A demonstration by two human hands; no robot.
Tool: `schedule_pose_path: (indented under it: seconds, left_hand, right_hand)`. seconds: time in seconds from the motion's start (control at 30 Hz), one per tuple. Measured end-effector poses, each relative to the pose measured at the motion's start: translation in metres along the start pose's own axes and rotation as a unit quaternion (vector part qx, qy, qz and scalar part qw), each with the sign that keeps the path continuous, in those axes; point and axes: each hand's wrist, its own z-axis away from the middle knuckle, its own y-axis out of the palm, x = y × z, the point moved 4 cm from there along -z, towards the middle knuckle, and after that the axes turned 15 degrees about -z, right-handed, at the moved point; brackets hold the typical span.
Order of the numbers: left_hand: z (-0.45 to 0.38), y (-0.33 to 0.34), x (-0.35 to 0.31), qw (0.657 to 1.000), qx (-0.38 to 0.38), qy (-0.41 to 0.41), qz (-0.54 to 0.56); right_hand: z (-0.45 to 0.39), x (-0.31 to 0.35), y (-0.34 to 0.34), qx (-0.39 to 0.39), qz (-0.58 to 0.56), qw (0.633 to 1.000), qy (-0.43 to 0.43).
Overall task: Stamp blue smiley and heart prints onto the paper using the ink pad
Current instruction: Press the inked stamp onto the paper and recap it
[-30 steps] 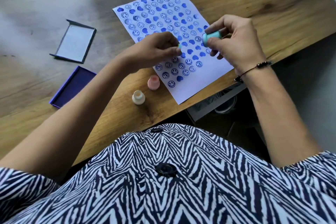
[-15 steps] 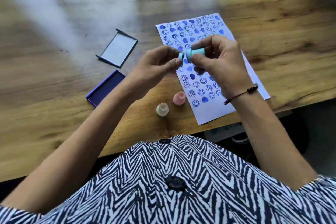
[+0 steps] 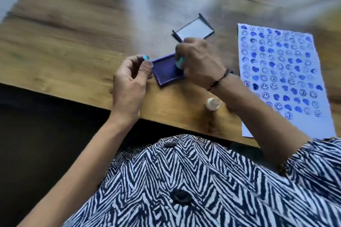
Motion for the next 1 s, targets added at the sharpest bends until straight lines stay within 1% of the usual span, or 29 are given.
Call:
schedule_pose_path:
  seconds: [0.03, 0.13, 0.27, 0.4, 0.5, 0.6, 0.7, 0.8, 0.83, 0.9, 0.93, 1.0]
  left_hand:
    - [0.002, 0.000, 0.000, 1.000, -0.005, -0.003, -0.001]
    - [0.004, 0.002, -0.003, 1.000, -0.013, -0.001, -0.006]
    - [0.009, 0.007, 0.000, 1.000, -0.008, 0.008, -0.016]
    - [0.014, 0.010, 0.000, 1.000, 0.000, 0.015, -0.007]
    - [0.011, 0.013, 0.001, 1.000, 0.005, 0.022, -0.003]
    - [0.009, 0.016, 0.000, 1.000, 0.016, 0.018, 0.005]
    - [0.006, 0.020, -0.001, 1.000, 0.027, 0.014, 0.007]
    - [0.003, 0.025, -0.002, 0.999, 0.035, 0.009, 0.007]
    - [0.004, 0.025, -0.003, 0.999, 0.032, 0.006, 0.008]
    - [0.006, 0.026, -0.004, 0.999, 0.038, 0.012, 0.007]
    - [0.021, 0.027, 0.001, 0.999, 0.048, 0.020, 0.001]
    - [0.051, 0.028, 0.009, 0.998, 0.056, 0.026, 0.006]
  right_hand:
    - [0.000, 0.001, 0.006, 0.025, 0.011, 1.000, -0.005]
    - [-0.011, 0.000, -0.002, 0.055, -0.010, 0.998, 0.005]
    - [-0.011, 0.000, -0.005, 0.025, -0.008, 1.000, -0.017]
    - [-0.008, 0.001, 0.001, 0.064, 0.039, 0.997, -0.018]
    - [-0.017, -0.001, -0.005, 0.047, 0.021, 0.998, -0.033]
    - [-0.016, -0.007, -0.006, 0.061, 0.034, 0.998, -0.008]
    - [-0.016, -0.006, -0.010, 0.050, 0.033, 0.998, -0.026]
    - [-0.019, -0.005, -0.004, 0.086, 0.042, 0.995, -0.017]
    - [-0.018, -0.005, -0.004, 0.086, 0.042, 0.995, -0.012]
    - [-0.015, -0.003, -0.008, 0.061, 0.037, 0.997, -0.015]
    - [0.001, -0.002, -0.003, 0.050, 0.039, 0.998, -0.021]
    - [0.030, -0.003, 0.004, 0.062, 0.034, 0.997, -0.009]
